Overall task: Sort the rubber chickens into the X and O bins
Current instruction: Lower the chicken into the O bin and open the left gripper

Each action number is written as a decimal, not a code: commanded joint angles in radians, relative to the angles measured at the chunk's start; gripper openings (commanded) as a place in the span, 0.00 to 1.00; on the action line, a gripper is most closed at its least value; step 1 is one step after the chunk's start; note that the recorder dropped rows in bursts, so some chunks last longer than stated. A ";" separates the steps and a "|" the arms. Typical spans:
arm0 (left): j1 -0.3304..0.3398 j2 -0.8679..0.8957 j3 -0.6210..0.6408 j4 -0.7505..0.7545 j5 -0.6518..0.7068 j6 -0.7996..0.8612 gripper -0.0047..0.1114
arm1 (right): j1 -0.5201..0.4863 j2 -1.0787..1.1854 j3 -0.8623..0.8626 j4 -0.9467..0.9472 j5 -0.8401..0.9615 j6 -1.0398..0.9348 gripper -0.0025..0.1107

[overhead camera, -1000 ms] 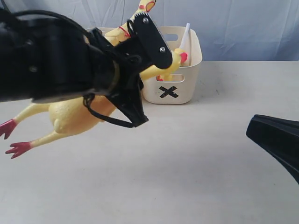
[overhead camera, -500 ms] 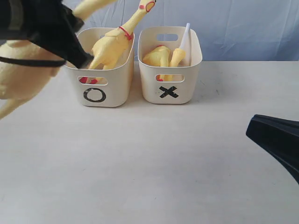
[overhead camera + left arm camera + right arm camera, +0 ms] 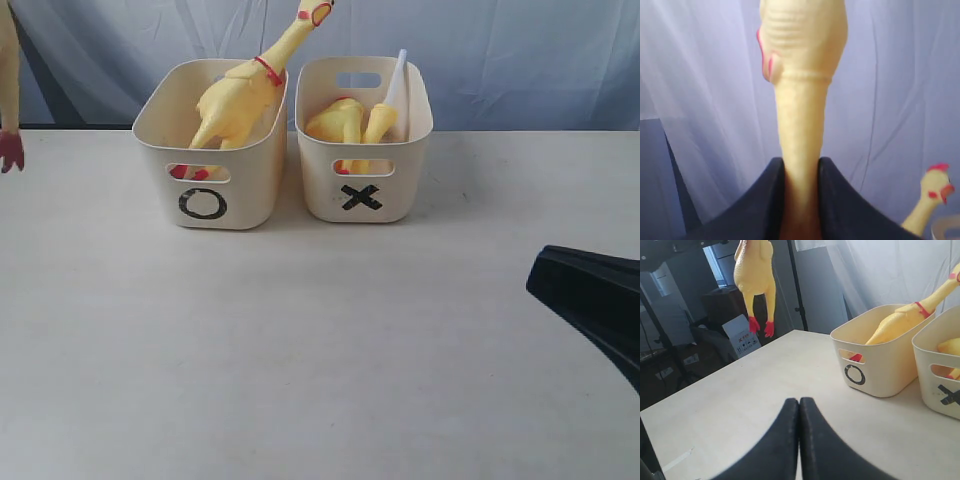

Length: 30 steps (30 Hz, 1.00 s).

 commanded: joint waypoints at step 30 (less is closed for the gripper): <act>-0.064 0.757 -0.273 -0.119 -0.743 -0.359 0.04 | -0.004 -0.007 0.006 0.002 0.000 -0.003 0.02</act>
